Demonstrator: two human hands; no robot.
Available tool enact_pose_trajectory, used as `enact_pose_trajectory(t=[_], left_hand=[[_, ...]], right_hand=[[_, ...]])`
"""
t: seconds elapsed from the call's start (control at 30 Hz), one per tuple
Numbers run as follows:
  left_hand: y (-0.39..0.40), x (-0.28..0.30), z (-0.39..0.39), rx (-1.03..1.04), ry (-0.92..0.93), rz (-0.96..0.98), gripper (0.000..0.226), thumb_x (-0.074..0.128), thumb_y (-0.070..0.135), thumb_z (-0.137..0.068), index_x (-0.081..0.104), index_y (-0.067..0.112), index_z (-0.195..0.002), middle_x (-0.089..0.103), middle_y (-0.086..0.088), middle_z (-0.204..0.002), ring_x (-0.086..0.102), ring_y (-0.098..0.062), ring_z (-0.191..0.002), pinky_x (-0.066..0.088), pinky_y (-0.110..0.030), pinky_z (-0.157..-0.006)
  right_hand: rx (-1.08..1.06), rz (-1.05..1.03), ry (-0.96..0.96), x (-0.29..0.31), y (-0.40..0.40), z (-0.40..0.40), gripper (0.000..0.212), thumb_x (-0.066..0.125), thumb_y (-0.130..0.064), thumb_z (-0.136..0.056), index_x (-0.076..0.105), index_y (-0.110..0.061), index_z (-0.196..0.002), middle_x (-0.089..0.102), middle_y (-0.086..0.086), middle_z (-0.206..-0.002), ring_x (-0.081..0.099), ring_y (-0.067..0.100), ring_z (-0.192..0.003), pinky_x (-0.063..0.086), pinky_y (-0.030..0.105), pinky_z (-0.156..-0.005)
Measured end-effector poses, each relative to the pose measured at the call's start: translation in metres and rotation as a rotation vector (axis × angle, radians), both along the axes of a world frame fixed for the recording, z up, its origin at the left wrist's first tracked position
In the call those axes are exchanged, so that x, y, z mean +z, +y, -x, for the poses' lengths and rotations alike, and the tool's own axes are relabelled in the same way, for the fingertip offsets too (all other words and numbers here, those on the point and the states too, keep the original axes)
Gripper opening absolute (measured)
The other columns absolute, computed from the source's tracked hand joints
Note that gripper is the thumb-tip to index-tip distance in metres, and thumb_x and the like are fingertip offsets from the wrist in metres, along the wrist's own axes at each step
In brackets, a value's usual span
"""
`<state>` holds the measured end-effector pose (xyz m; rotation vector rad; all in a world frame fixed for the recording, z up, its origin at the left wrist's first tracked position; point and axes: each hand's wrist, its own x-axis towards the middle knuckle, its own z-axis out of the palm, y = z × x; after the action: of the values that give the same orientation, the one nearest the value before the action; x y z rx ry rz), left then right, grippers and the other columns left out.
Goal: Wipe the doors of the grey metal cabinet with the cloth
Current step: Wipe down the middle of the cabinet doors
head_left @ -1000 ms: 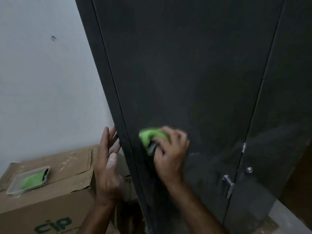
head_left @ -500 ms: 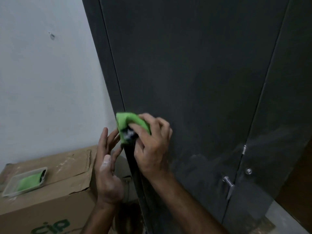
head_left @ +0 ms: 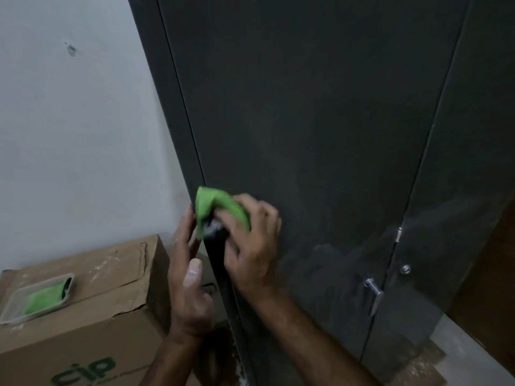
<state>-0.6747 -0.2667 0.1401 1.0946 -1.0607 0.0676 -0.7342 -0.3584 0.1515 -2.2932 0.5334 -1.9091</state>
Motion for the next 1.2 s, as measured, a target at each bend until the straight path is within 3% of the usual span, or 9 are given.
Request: enact_pose_trajectory(t=[0.17, 0.27, 0.37, 0.53, 0.63, 0.77, 0.93, 1.07, 1.2], left_hand=[[-0.003, -0.011, 0.007, 0.13, -0.14, -0.093, 0.068, 0.033, 0.03, -0.095, 0.03, 0.011, -0.16, 0.024, -0.008, -0.173, 0.023, -0.031, -0.16, 0.026, -0.068, -0.123], [-0.008, -0.013, 0.013, 0.254, -0.219, -0.166, 0.066, 0.037, 0.03, -0.098, 0.028, 0.012, -0.161, 0.016, -0.004, -0.175, 0.016, -0.023, -0.162, 0.022, -0.055, -0.129], [-0.017, -0.013, 0.014, 0.383, -0.271, -0.183, 0.069, 0.041, 0.029, -0.099, 0.029, -0.002, -0.16, 0.017, -0.015, -0.173, 0.016, -0.026, -0.162, 0.021, -0.051, -0.13], [-0.027, -0.016, 0.026, 0.548, -0.294, -0.23, 0.07, 0.049, 0.022, -0.099, 0.026, -0.003, -0.161, 0.012, -0.019, -0.173, 0.012, -0.026, -0.162, 0.017, -0.043, -0.131], [-0.034, -0.015, 0.033, 0.622, -0.288, -0.262, 0.072, 0.052, 0.021, -0.101, 0.022, 0.0, -0.163, 0.008, -0.018, -0.174, 0.008, -0.023, -0.163, 0.015, -0.038, -0.132], [-0.046, -0.014, 0.041, 0.682, -0.26, -0.278, 0.074, 0.051, 0.022, -0.103, 0.016, 0.003, -0.165, 0.001, -0.016, -0.175, 0.002, -0.021, -0.163, 0.01, -0.034, -0.132], [-0.042, -0.01, 0.042, 0.714, -0.289, -0.363, 0.077, 0.051, 0.027, -0.104, 0.012, 0.005, -0.166, -0.003, -0.014, -0.175, -0.001, -0.02, -0.163, 0.008, -0.031, -0.132], [-0.034, -0.008, 0.044, 0.716, -0.297, -0.441, 0.079, 0.05, 0.035, -0.104, 0.009, 0.012, -0.168, -0.006, -0.005, -0.176, -0.003, -0.011, -0.163, 0.007, -0.024, -0.13], [-0.041, -0.008, 0.053, 0.729, -0.282, -0.437, 0.079, 0.051, 0.033, -0.104, 0.008, 0.014, -0.168, -0.01, -0.006, -0.176, -0.006, -0.014, -0.163, 0.01, -0.037, -0.131]], right_hand=[[0.087, 0.089, 0.335, -0.082, -0.023, 0.045, 0.019, 0.071, -0.02, -0.084, 0.075, -0.025, -0.103, 0.053, -0.001, -0.131, 0.051, 0.029, -0.106, 0.048, 0.045, -0.08], [-0.045, -0.016, 0.076, -0.033, -0.057, 0.058, 0.022, 0.063, -0.008, -0.077, 0.076, -0.02, -0.091, 0.062, 0.004, -0.121, 0.053, 0.033, -0.102, 0.047, 0.047, -0.08], [-0.077, -0.029, -0.027, 0.008, -0.06, 0.049, 0.027, 0.062, -0.005, -0.082, 0.077, -0.017, -0.101, 0.062, 0.011, -0.122, 0.055, 0.035, -0.106, 0.045, 0.043, -0.086], [0.087, 0.298, 0.419, -0.061, -0.076, 0.076, 0.024, 0.054, -0.029, -0.098, 0.076, -0.03, -0.107, 0.058, 0.004, -0.128, 0.049, 0.031, -0.106, 0.047, 0.047, -0.082], [0.035, 0.233, 0.306, -0.034, -0.112, 0.103, 0.02, 0.06, -0.023, -0.089, 0.077, -0.029, -0.097, 0.064, 0.007, -0.118, 0.049, 0.031, -0.1, 0.045, 0.044, -0.078], [-0.023, 0.101, 0.103, 0.005, -0.112, 0.091, 0.029, 0.057, -0.013, -0.089, 0.074, -0.023, -0.11, 0.058, 0.01, -0.124, 0.049, 0.032, -0.101, 0.037, 0.039, -0.081], [0.18, 0.557, 0.634, -0.077, -0.139, 0.111, 0.02, 0.067, -0.028, -0.089, 0.073, -0.032, -0.108, 0.051, 0.002, -0.129, 0.052, 0.03, -0.097, 0.04, 0.041, -0.075], [0.032, 0.259, 0.292, -0.009, -0.174, 0.134, 0.022, 0.06, -0.018, -0.084, 0.075, -0.026, -0.097, 0.063, 0.008, -0.119, 0.053, 0.035, -0.093, 0.041, 0.042, -0.076], [-0.014, 0.094, 0.086, 0.014, -0.146, 0.114, 0.03, 0.056, -0.014, -0.087, 0.073, -0.022, -0.111, 0.058, 0.01, -0.127, 0.052, 0.036, -0.102, 0.041, 0.043, -0.084]])
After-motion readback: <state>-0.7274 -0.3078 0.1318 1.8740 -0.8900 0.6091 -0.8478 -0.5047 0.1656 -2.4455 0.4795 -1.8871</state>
